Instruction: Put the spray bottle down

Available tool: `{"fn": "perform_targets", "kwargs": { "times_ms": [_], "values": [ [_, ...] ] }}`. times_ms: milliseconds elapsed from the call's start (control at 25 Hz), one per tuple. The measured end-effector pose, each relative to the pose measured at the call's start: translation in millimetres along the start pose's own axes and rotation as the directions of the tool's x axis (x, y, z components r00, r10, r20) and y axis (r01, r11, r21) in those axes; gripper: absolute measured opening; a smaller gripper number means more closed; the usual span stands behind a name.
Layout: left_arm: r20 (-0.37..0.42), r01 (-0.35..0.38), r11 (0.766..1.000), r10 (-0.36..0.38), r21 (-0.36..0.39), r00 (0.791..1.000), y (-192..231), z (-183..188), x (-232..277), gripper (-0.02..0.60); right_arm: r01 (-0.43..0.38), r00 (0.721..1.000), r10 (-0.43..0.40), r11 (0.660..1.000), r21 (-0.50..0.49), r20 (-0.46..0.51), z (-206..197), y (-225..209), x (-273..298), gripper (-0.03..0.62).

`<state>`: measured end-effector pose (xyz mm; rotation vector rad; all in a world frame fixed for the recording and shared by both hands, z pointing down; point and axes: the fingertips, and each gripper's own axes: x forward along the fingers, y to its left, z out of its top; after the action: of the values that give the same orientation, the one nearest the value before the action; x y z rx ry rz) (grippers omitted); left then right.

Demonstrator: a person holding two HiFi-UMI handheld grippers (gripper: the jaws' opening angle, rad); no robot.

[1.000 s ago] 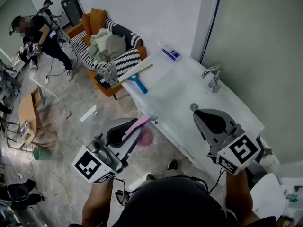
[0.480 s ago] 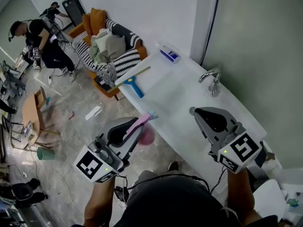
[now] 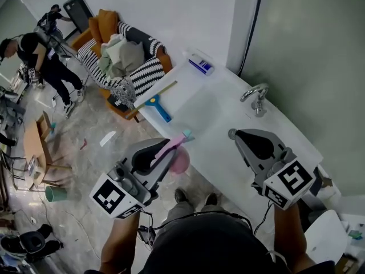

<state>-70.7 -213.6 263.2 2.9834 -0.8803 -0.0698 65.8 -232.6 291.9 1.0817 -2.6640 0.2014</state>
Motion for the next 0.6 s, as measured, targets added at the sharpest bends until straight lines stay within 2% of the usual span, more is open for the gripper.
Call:
{"fn": "perform_targets", "kwargs": {
  "times_ms": [240,600],
  "values": [
    [0.002,0.054,0.999,-0.054,0.003,0.999,29,3,-3,0.061,0.071,0.997,-0.071,0.997,0.007,0.008,10,-6,20,0.011],
    [0.026,0.118,0.993,-0.117,-0.016,0.993,81,2,-18,0.061,0.129,0.992,-0.129,0.992,0.011,-0.014,18,6,68,0.011]
  ]
}}
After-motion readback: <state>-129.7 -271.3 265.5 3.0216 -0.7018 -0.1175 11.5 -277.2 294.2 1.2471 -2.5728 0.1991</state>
